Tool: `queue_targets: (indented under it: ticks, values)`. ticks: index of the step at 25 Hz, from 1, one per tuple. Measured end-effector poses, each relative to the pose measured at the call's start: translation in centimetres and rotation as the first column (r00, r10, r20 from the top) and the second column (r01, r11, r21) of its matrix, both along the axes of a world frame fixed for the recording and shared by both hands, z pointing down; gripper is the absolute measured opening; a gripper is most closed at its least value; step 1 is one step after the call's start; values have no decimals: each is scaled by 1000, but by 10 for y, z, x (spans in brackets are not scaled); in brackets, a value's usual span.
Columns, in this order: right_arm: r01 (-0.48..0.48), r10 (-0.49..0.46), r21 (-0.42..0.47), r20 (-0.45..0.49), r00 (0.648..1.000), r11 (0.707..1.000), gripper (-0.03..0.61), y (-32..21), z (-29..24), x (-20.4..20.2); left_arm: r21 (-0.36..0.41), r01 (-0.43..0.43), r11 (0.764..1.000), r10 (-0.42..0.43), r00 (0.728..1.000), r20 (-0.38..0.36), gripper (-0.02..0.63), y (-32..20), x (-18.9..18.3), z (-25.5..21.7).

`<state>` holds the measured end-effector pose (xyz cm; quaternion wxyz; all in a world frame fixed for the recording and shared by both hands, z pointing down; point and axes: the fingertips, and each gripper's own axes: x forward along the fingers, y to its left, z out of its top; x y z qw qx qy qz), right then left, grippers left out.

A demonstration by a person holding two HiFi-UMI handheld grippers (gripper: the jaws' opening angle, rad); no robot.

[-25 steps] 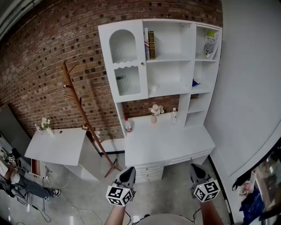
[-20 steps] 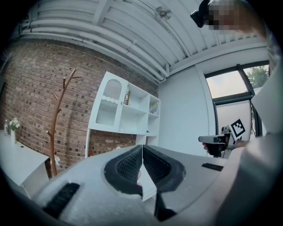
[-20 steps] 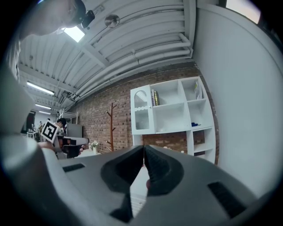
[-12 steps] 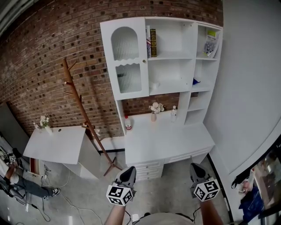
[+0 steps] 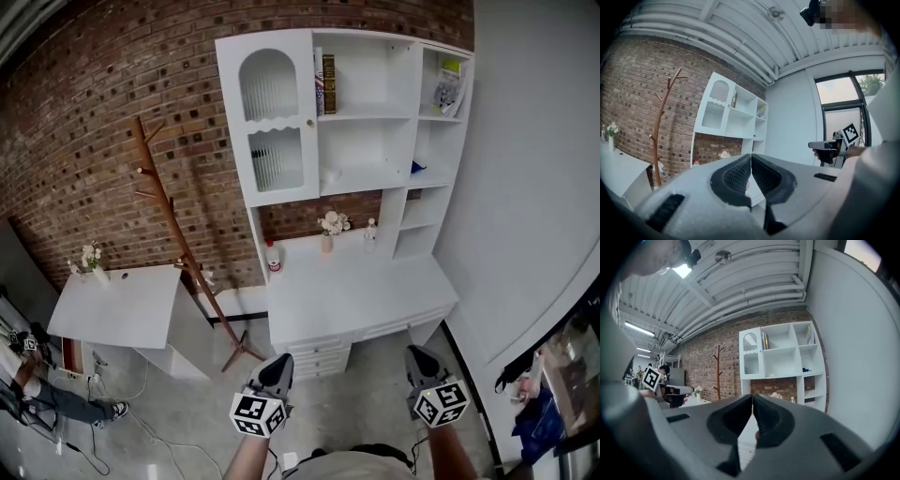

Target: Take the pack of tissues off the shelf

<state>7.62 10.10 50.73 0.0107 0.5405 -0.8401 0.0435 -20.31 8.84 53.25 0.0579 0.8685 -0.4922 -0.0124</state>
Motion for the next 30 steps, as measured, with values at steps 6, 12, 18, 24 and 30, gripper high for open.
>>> queue_targets:
  ticks: [6, 12, 18, 24, 30]
  values:
    - [-5, 5, -4, -2, 1000, 1000, 31, 5, 2, -15, 6, -12, 1000, 12, 1000, 9, 26, 5, -13, 0]
    - [-8, 8, -15, -10, 1000, 1000, 31, 11, 3, -20, 1, -20, 1000, 20, 1000, -1, 26, 7, -16, 1]
    - [-19, 19, -23, -4, 1000, 1000, 31, 2, 5, -15, -6, -26, 1000, 26, 1000, 1, 26, 0, -12, 4]
    - [-1, 1, -34, 13, 1000, 999, 31, -18, 14, -14, -20, -11, 1000, 11, 1000, 15, 26, -14, -7, 11]
    - [16, -15, -46, 21, 1000, 999, 31, -53, 15, -1, -18, 12, 1000, -12, 1000, 23, 26, -42, 6, 7]
